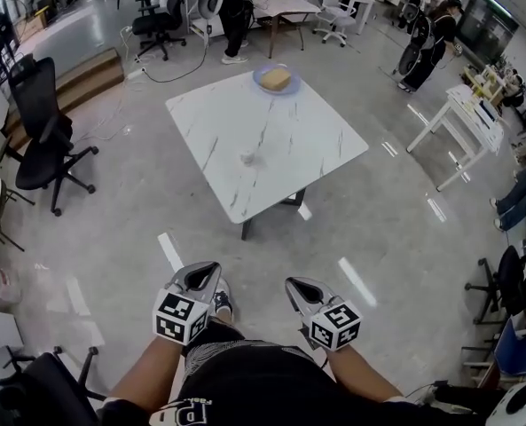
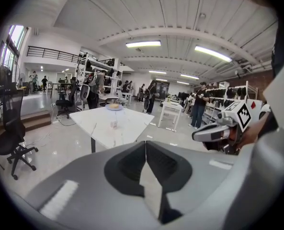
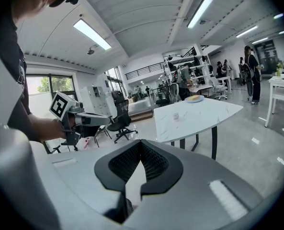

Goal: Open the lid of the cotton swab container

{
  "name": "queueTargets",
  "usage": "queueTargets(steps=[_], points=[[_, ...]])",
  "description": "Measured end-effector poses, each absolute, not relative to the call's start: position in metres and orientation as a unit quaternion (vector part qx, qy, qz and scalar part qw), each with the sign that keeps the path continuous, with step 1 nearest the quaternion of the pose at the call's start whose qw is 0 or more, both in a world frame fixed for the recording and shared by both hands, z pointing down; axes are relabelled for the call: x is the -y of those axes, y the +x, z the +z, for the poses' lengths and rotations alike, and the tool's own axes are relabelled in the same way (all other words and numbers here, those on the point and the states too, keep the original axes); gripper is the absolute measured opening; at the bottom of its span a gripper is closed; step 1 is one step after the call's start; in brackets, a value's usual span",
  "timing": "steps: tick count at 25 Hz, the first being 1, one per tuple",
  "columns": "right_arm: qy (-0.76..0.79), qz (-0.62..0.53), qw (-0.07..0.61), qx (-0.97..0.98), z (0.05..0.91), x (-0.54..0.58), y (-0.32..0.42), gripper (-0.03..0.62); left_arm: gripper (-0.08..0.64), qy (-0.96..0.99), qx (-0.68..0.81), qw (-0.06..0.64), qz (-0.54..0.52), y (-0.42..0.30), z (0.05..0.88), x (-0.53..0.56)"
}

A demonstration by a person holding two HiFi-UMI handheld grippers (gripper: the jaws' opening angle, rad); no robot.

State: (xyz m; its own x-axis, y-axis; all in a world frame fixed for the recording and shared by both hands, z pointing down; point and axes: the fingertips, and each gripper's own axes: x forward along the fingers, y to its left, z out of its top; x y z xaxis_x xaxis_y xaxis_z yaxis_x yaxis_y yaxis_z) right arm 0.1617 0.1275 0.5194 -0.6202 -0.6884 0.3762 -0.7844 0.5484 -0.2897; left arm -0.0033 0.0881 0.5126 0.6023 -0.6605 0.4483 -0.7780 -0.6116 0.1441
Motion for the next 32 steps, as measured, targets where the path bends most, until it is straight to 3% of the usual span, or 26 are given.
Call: queueTargets(steps=[20, 32], points=[[0.452, 0.209, 0.135, 0.857, 0.515, 0.067, 0.095, 0.0, 0.06, 0.907, 0.362, 0.114, 0.181, -0.053, 0.493, 0.118], [0.468, 0.205, 0.154, 0.846, 0.522, 0.092, 0.078, 0.0, 0.06, 0.918, 0.335, 0.115, 0.179, -0.063, 0.505, 0.153]])
